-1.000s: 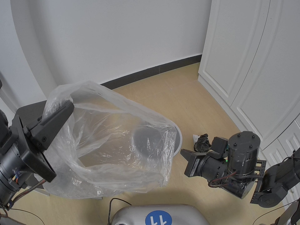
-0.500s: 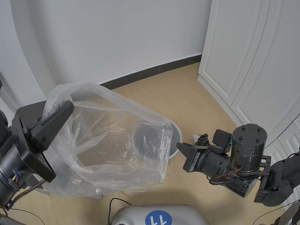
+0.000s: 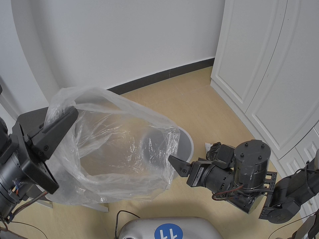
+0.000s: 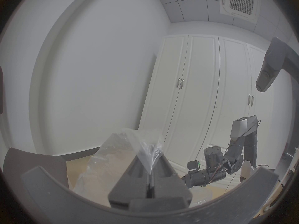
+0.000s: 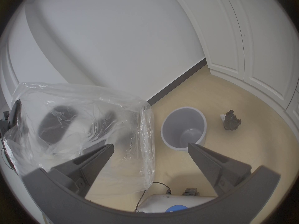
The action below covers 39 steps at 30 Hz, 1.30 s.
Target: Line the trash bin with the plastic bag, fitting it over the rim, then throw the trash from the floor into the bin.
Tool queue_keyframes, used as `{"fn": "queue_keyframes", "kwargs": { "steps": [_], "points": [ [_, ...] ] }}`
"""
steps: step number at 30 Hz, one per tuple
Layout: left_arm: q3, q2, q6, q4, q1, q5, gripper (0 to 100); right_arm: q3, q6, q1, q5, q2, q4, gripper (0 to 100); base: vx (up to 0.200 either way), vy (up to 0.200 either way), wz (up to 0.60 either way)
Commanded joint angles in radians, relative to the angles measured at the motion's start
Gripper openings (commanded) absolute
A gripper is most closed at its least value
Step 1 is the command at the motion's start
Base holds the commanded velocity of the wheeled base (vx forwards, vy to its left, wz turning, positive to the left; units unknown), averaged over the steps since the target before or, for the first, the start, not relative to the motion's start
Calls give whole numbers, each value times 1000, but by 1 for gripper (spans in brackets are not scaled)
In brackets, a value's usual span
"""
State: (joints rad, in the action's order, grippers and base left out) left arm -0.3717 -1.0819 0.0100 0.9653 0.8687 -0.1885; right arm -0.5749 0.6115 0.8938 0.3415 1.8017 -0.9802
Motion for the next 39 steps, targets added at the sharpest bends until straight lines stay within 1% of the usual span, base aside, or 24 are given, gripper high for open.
{"fn": "queue_keyframes", "kwargs": {
  "steps": [1, 5, 11, 20, 21, 24, 30, 36, 39],
  "points": [
    [0, 0, 1, 1, 3, 0, 0, 6, 4, 2, 8, 85, -97, 100, 0, 0, 0],
    [0, -1, 1, 1, 3, 0, 0, 7, 5, 0, 8, 122, -158, 100, 0, 0, 0],
    [0, -3, 1, 0, 3, 0, 0, 9, 5, 0, 8, 174, -206, 100, 0, 0, 0],
    [2, -7, 1, 1, 4, 0, 0, 10, 4, -9, 10, 182, -253, 100, 0, 0, 0],
    [2, -7, 1, 0, 4, 1, 0, 17, 1, -12, 8, 183, -291, 100, 0, 0, 0],
    [5, -7, 1, 1, 4, 1, 0, 26, -1, -13, 2, 189, -336, 100, 0, 0, 0],
    [5, -6, 1, 1, 4, 27, 0, 17, -2, -10, 4, 255, -368, 100, 0, 0, 0],
    [5, -6, 1, 1, 4, 29, 0, 23, -9, -1, 7, 306, -440, 100, 0, 0, 0],
    [5, -4, 1, 1, 4, 29, 0, 24, -9, -1, 7, 303, -442, 100, 0, 0, 0]
  ]
}}
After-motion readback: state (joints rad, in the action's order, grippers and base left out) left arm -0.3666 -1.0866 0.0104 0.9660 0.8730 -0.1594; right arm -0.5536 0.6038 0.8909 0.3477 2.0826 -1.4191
